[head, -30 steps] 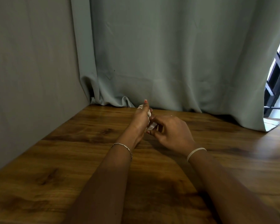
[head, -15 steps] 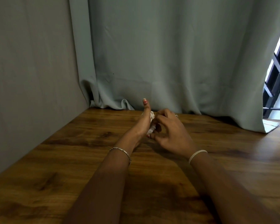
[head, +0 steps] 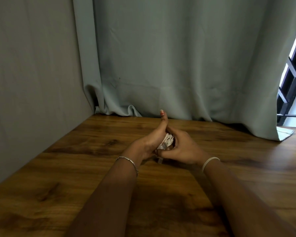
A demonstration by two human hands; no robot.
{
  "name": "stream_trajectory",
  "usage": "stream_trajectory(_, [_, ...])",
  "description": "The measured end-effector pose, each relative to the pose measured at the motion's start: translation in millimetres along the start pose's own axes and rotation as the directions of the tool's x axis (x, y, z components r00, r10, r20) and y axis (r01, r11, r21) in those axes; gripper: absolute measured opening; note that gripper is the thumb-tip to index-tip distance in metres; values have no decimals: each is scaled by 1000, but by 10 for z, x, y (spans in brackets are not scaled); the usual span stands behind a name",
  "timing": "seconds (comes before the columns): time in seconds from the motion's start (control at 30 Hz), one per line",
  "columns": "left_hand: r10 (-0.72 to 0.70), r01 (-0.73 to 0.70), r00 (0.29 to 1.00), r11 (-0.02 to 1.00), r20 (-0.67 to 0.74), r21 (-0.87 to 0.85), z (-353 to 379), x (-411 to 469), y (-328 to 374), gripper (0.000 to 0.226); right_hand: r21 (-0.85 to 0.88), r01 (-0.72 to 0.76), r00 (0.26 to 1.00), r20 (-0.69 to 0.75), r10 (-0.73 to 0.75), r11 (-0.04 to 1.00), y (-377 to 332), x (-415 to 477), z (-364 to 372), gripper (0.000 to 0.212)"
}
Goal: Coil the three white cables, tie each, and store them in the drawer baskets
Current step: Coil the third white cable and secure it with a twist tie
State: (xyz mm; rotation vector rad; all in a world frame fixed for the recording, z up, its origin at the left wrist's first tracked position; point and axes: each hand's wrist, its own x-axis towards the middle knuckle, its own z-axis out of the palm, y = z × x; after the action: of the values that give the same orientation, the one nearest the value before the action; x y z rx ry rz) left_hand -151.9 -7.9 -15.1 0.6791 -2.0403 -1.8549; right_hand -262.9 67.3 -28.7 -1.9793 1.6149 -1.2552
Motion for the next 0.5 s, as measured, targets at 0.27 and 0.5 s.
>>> stream_trajectory(0.27, [12, -14, 999, 999, -53, -44, -35, 35, 1, 95, 176, -47, 995, -83, 62, 983, 0, 31, 54, 78])
stream_trajectory(0.5, [82, -77, 982, 996, -169, 35, 56, 31, 21, 64, 305, -53, 993, -81, 81, 951, 67, 43, 57, 60])
